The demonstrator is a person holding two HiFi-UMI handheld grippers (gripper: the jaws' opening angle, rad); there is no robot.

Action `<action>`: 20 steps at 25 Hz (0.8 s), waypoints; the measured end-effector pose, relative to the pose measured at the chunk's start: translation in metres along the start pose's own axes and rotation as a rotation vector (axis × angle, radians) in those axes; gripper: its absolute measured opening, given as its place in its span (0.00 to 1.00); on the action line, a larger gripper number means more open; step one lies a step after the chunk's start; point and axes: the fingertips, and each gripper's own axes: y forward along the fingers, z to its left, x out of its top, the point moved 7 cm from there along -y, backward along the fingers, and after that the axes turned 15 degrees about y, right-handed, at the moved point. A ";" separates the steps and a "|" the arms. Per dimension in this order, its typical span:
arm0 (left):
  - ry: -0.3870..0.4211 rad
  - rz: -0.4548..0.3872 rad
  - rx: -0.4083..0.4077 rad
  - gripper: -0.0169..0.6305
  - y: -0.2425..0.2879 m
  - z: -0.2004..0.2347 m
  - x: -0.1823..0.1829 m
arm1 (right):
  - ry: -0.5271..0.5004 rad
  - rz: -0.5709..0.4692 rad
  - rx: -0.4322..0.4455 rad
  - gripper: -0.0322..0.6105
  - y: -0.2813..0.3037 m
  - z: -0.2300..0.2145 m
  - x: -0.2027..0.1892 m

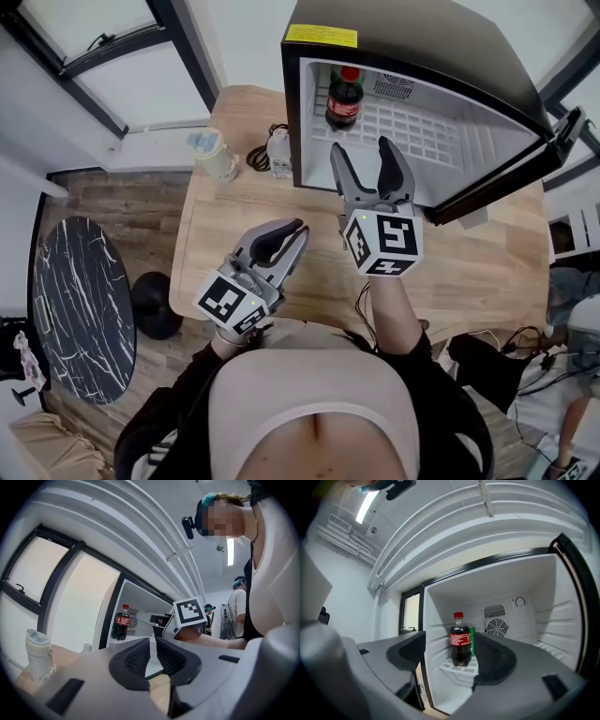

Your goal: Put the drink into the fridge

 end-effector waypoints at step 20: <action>-0.007 -0.010 -0.049 0.10 0.005 -0.023 -0.004 | 0.001 0.016 -0.016 0.28 -0.084 0.000 -0.022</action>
